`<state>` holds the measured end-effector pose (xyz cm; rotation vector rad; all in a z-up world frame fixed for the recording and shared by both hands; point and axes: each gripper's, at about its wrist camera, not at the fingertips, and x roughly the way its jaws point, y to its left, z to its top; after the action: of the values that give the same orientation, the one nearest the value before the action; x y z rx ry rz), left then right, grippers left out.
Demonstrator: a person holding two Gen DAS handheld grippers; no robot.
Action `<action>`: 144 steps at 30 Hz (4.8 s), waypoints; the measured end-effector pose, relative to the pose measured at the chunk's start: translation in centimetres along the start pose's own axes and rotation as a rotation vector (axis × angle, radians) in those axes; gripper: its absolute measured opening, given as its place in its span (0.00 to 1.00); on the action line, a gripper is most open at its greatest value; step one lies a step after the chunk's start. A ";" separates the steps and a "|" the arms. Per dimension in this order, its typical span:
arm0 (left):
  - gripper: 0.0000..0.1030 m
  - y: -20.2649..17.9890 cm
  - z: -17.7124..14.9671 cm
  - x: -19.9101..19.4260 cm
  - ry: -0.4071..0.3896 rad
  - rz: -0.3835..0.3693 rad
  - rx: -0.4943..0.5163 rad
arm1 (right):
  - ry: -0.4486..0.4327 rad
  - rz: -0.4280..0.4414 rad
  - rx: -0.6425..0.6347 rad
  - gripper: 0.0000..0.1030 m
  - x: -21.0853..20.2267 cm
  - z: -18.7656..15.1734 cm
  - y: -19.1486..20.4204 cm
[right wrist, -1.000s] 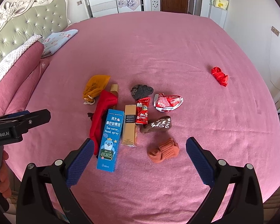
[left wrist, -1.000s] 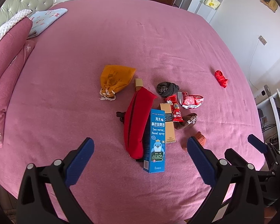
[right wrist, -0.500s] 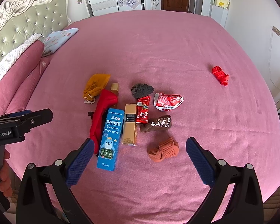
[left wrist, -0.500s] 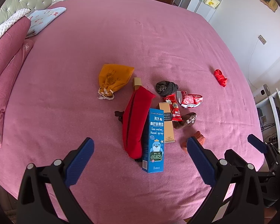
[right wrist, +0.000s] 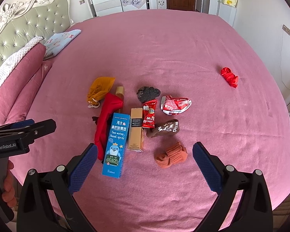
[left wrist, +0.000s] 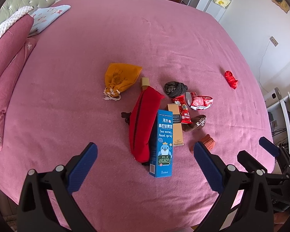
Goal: Collect trash
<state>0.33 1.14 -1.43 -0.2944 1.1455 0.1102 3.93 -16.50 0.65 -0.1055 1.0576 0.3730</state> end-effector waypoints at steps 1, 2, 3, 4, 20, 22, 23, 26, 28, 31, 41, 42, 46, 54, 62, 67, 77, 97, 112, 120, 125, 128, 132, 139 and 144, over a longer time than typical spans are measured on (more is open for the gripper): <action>0.96 0.0 0.0 0.0 0.000 -0.001 -0.002 | 0.002 0.006 0.004 0.92 0.1 0.0 0.0; 0.96 0.1 0.0 0.0 0.002 -0.003 -0.006 | 0.003 0.011 0.008 0.92 0.1 -0.1 -0.1; 0.96 0.1 0.1 0.1 0.003 -0.005 -0.008 | 0.005 0.014 0.011 0.92 0.1 -0.1 -0.2; 0.96 0.1 0.1 0.1 0.003 -0.006 -0.009 | 0.008 0.016 0.011 0.92 0.1 -0.2 -0.1; 0.96 -0.2 0.0 0.7 0.015 -0.008 -0.007 | 0.022 0.018 0.025 0.92 0.3 -0.5 -0.5; 0.96 -0.2 0.0 0.7 0.014 -0.008 -0.006 | 0.027 0.023 0.031 0.92 0.4 -0.6 -0.6; 0.96 -0.2 0.0 0.8 0.016 -0.007 -0.005 | 0.030 0.024 0.034 0.92 0.5 -0.7 -0.6; 0.96 -0.2 -0.1 0.9 0.017 -0.006 -0.001 | 0.037 0.028 0.043 0.92 0.6 -0.8 -0.7; 0.96 -0.3 -0.1 1.1 0.019 -0.007 0.000 | 0.039 0.028 0.043 0.92 0.7 -0.8 -0.6; 0.96 -0.3 -0.2 1.2 0.021 -0.008 -0.003 | 0.042 0.030 0.043 0.92 0.8 -0.8 -0.5; 0.96 0.1 -0.2 2.3 0.039 -0.006 -0.006 | 0.054 0.037 0.030 0.92 1.7 -0.5 0.2; 0.96 0.3 -0.1 2.4 0.043 -0.007 -0.008 | 0.055 0.037 0.026 0.92 1.8 -0.5 0.3; 0.96 0.9 -0.1 3.7 0.058 -0.003 -0.017 | 0.067 0.036 0.018 0.92 2.5 -0.8 0.5; 0.96 2.7 -0.1 8.3 0.127 -0.010 -0.041 | 0.098 0.035 0.030 0.92 4.5 -1.9 0.6; 0.96 2.8 -0.1 14.2 0.208 -0.057 -0.014 | 0.127 0.031 0.042 0.92 7.2 -2.9 0.5; 0.82 3.7 0.6 18.0 0.238 -0.056 -0.048 | 0.137 0.030 0.058 0.92 8.9 -3.3 0.2; 0.24 3.2 0.4 22.2 0.284 -0.104 -0.064 | 0.157 0.050 0.061 0.92 11.4 -3.5 0.4; 0.14 10.8 -4.3 13.1 0.188 -0.164 -0.148 | 0.293 0.061 0.169 0.44 19.0 -4.3 6.4; 0.14 2.2 -6.0 10.0 0.251 -0.313 0.142 | 0.099 0.102 0.374 0.43 5.6 -7.9 -0.1; 0.14 -10.8 -11.6 9.4 0.374 -0.451 0.408 | 0.041 -0.085 0.663 0.43 -4.5 -19.2 -9.7; 0.14 -19.2 -18.7 9.6 0.487 -0.505 0.616 | 0.081 -0.205 0.884 0.43 -9.4 -30.6 -14.8; 0.14 -23.8 -24.5 9.5 0.563 -0.523 0.743 | 0.102 -0.261 0.994 0.43 -12.0 -36.9 -16.7; 0.14 -27.5 -31.6 9.8 0.640 -0.530 0.853 | 0.118 -0.325 1.100 0.43 -14.3 -43.1 -17.2; 0.15 -32.6 -40.8 12.5 0.726 -0.500 0.965 | 0.151 -0.326 1.201 0.43 -14.3 -51.0 -17.3; 0.25 -36.1 -45.0 13.9 0.714 -0.462 1.032 | 0.136 -0.301 1.262 0.52 -14.0 -54.0 -18.5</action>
<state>-25.04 -47.16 -24.84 0.3666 1.6403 -1.0439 -40.56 -51.39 -15.55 0.8378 1.2246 -0.6145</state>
